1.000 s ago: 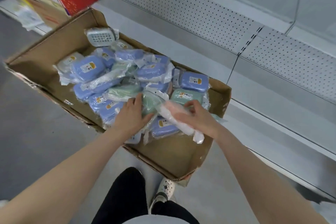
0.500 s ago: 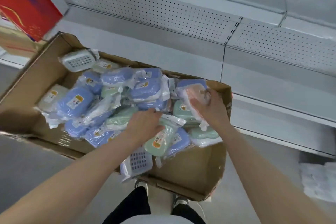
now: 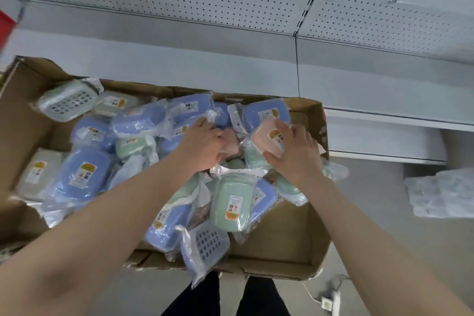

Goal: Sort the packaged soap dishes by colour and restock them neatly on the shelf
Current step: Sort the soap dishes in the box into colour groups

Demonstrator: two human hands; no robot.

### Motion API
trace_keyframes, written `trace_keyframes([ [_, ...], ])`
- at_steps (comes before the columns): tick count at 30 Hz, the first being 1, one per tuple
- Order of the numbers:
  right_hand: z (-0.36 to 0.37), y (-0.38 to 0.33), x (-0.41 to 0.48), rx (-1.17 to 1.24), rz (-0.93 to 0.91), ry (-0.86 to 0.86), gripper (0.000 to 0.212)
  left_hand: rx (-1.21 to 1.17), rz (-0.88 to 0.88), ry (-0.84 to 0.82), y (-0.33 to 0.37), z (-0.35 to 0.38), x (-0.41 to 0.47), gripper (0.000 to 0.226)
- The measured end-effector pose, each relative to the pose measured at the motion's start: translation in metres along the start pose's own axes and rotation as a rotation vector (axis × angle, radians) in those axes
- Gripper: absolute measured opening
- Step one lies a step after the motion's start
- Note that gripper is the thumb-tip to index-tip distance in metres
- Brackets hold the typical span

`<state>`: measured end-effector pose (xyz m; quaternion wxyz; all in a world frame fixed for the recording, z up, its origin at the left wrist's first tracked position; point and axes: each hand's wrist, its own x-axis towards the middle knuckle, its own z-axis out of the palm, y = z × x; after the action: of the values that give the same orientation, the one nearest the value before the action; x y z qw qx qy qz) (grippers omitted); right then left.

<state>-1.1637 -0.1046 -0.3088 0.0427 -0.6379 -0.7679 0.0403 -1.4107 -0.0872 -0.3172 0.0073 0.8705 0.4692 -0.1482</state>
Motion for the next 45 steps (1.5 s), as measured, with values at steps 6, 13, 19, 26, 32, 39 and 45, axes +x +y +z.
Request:
trace_keyframes([
  [6, 0.002, -0.004, -0.005, -0.032, 0.028, 0.012, 0.076, -0.054, -0.088, -0.068, 0.006, 0.024, -0.006, 0.053],
  [13, 0.012, 0.001, -0.012, -0.024, 0.072, 0.016, 0.075, -0.071, -0.299, -0.117, 0.017, 0.032, 0.038, 0.083],
  [19, 0.011, 0.0, -0.007, 0.076, 0.144, 0.007, 0.082, -0.114, -0.327, -0.1, 0.019, 0.029, 0.043, 0.078],
  [26, -0.017, 0.002, -0.007, 0.184, 0.25, -0.018, 0.084, -0.332, -0.327, 0.116, 0.006, 0.009, 0.012, 0.076],
  [32, -0.04, 0.001, -0.023, 0.127, 0.225, 0.06, 0.081, -0.521, -0.273, 0.335, 0.016, -0.031, -0.017, 0.076],
  [39, -0.069, 0.036, -0.062, 0.154, 0.26, 0.155, 0.081, -0.556, -0.216, 0.426, 0.048, -0.069, -0.02, 0.085],
  [45, -0.1, 0.122, -0.113, 0.126, 0.346, 0.272, 0.08, -0.448, -0.134, 0.418, 0.12, -0.11, 0.013, 0.09],
])
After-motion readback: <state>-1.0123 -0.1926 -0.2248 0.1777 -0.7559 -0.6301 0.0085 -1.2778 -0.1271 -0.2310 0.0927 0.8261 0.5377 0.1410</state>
